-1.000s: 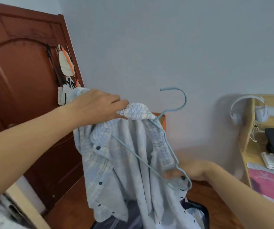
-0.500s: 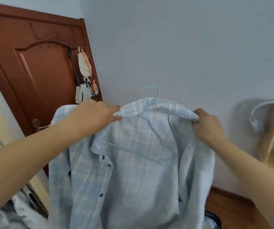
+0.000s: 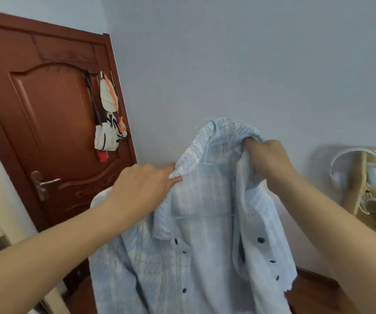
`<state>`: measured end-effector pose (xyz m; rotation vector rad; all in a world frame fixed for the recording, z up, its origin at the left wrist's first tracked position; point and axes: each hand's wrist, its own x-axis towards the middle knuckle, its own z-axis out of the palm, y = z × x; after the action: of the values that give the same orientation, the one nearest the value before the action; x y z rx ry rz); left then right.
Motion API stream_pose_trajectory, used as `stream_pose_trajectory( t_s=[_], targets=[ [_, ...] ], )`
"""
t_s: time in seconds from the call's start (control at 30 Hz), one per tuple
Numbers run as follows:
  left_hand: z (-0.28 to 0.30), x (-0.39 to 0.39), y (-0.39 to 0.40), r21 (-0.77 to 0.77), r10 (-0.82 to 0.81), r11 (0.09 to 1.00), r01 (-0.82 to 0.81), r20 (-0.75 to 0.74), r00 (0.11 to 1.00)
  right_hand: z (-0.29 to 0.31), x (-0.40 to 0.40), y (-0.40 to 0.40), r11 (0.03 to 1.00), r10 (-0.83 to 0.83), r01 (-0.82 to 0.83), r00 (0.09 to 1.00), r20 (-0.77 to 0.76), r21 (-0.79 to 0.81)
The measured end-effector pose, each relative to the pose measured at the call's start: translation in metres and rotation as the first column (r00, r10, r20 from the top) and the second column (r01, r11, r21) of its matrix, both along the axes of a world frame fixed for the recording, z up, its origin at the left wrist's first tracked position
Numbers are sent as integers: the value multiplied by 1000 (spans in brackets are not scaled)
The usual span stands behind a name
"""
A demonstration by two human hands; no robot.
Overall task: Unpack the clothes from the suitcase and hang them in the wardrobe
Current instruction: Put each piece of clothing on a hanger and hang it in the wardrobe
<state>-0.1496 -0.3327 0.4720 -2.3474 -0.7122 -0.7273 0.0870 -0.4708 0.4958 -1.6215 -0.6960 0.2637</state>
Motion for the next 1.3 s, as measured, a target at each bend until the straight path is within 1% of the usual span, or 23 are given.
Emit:
stream_pose_trajectory(
  t_s=[0.03,0.07,0.1,0.13,0.17,0.2,0.23,0.27,0.3,0.4,0.47,0.53,0.57,0.67,0.7,0.73,0.8,0.9,0.97,1.03,1.1,1.17,1.3],
  targets=[
    [6,0,9,-56,47,997,-43,60,997,-3,-4,-9,988,68,-58,995,72,-143],
    [14,-2,19,-162,77,985,-55,134,988,-12,-10,-18,915,207,-139,967,146,-378],
    [22,-4,30,-299,94,954,-34,187,978,-21,-17,-26,765,372,-193,912,176,-614],
    [29,-5,37,-424,102,906,4,225,969,-30,-19,-31,636,499,-192,841,209,-748],
    [36,-6,40,-509,100,859,57,276,956,-35,-17,-33,640,530,-128,788,314,-758],
    [41,-6,39,-545,87,830,117,334,938,-34,-9,-32,756,445,-17,746,495,-654],
    [43,-5,36,-556,79,817,152,369,926,-29,-1,-30,889,270,75,709,651,-451],
    [44,-3,29,-563,77,810,164,379,922,-23,6,-26,962,129,87,690,712,-259],
    [44,-2,23,-568,76,806,168,379,922,-18,9,-19,983,116,22,698,707,-184],
    [45,2,6,-575,47,791,207,395,918,-25,-2,12,932,363,-260,697,618,-254],
    [41,-2,1,-603,16,751,269,424,906,-41,-20,25,946,320,-289,741,590,-150],
    [32,-15,-3,-643,-1,699,313,437,899,-49,-32,30,970,209,-243,805,555,-12],
    [29,-25,-4,-677,-14,654,338,435,900,-46,-38,30,972,192,-236,827,529,16],
    [28,-57,-12,-773,-121,448,450,446,887,-27,-60,41,964,200,-259,864,462,65],
    [30,-67,-14,-780,-139,446,438,424,895,-19,-72,48,961,206,-269,858,470,71],
    [31,-77,-10,-766,-122,493,411,408,905,-12,-88,55,949,231,-305,841,490,77],
    [31,-100,-5,-704,14,630,328,432,902,-3,-121,62,887,368,-458,781,504,61],
    [29,-144,3,-622,211,760,188,510,834,-5,-134,79,747,619,-664,683,388,-24],
    [25,-174,6,-622,275,764,171,555,785,-15,-124,99,798,590,-575,688,423,-178],
    [17,-198,10,-645,316,740,191,584,748,-31,-130,117,865,498,-399,610,616,-304],
    [6,-218,10,-666,361,727,170,581,730,-52,-161,134,908,389,-372,579,717,-192],
    [-6,-233,4,-686,412,714,139,572,709,-66,-200,148,900,365,-427,619,696,-92],
    [-14,-268,-8,-726,494,686,37,503,709,-84,-255,175,867,387,-498,652,652,-18]
  ],
)
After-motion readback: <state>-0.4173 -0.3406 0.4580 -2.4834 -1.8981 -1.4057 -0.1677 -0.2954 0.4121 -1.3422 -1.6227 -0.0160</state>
